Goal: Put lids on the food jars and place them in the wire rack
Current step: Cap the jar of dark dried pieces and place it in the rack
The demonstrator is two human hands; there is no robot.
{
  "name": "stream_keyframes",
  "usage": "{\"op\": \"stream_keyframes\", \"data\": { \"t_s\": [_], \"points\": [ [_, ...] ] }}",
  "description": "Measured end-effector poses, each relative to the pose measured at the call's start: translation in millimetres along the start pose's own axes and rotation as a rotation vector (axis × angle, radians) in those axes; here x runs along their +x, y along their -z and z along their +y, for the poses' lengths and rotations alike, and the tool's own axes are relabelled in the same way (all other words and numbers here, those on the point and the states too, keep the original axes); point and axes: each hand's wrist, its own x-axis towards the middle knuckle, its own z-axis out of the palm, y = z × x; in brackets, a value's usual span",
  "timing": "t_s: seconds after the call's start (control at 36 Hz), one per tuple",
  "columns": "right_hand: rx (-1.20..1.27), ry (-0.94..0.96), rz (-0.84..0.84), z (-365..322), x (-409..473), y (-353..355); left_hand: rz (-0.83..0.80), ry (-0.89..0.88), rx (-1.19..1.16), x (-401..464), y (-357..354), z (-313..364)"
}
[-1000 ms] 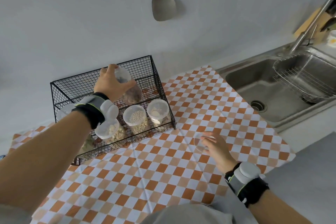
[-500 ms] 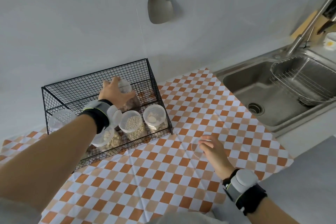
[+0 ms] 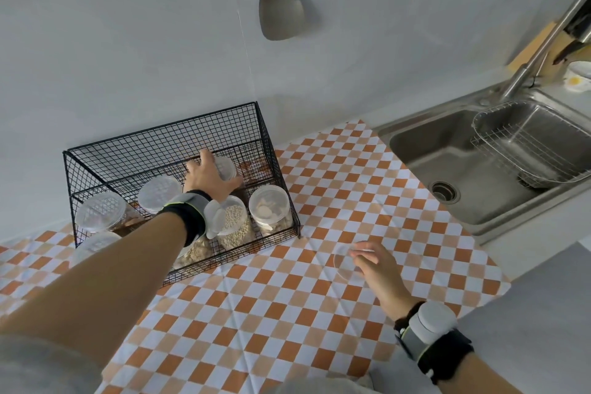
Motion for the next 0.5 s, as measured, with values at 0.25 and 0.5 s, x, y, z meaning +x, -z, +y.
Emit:
{"op": "stream_keyframes", "data": {
  "t_s": [0.25,0.5],
  "points": [
    [-0.038,0.003,0.010,-1.3,-6.5,3.9,-0.001,0.010,0.040,2.9,-9.3,-2.3],
    [-0.040,0.023,-0.017,2.6,-14.9,0.8,-0.042,0.004,0.036,0.6,-5.5,-1.8]
  ]
}}
